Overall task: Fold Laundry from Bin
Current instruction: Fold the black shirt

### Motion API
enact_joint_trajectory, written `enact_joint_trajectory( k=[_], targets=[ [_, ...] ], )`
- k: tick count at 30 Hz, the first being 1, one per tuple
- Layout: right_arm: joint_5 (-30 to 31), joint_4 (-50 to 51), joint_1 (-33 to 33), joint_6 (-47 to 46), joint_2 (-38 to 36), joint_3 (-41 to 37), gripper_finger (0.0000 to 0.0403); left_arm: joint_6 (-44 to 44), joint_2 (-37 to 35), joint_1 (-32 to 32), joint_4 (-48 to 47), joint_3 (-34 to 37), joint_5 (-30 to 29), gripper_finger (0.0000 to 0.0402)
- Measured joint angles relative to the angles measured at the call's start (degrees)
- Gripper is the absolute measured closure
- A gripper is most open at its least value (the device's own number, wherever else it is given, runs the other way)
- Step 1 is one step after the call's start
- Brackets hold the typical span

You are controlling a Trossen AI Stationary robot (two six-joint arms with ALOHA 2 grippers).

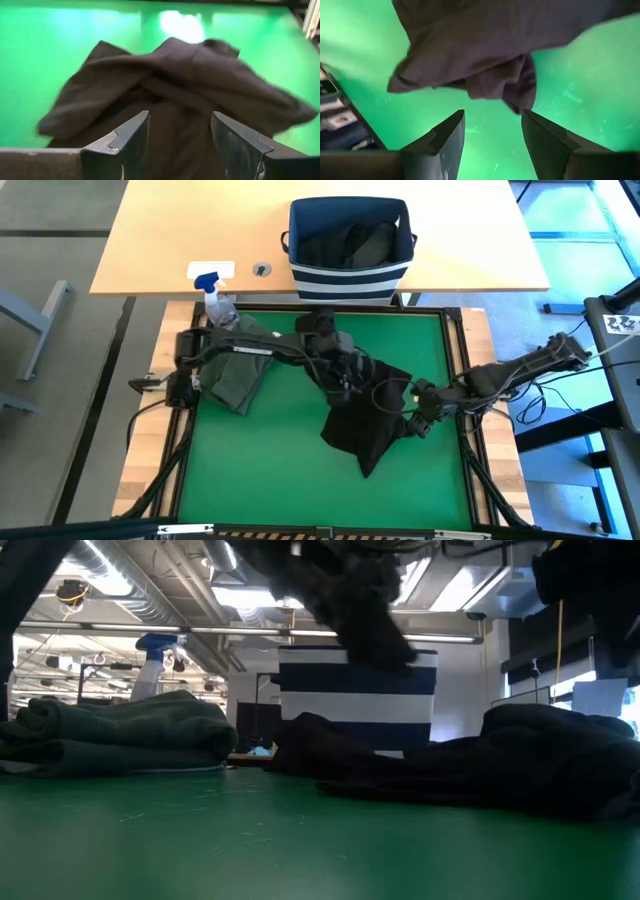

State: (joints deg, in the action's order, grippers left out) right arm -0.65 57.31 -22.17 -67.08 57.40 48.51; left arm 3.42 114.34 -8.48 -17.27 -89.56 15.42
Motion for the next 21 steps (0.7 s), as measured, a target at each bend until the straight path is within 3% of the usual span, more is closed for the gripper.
enact_joint_trajectory(
  k=[12, 17, 21],
  targets=[
    [6.4, 0.8, -0.1, 5.9, -5.9, 0.0, 0.0210, -14.5, 19.6, 2.6, 1.1, -19.6, 1.8, 0.0193],
    [6.7, 0.5, -0.1, 8.9, -5.7, 0.0, 0.0210, -21.2, 23.2, 2.3, 6.1, -20.4, 2.8, 0.0197],
    [6.7, 0.5, -0.1, 10.9, -5.7, 0.0, 0.0210, -20.6, 23.1, 2.4, 6.8, -20.5, 2.2, 0.0242]
  ],
)
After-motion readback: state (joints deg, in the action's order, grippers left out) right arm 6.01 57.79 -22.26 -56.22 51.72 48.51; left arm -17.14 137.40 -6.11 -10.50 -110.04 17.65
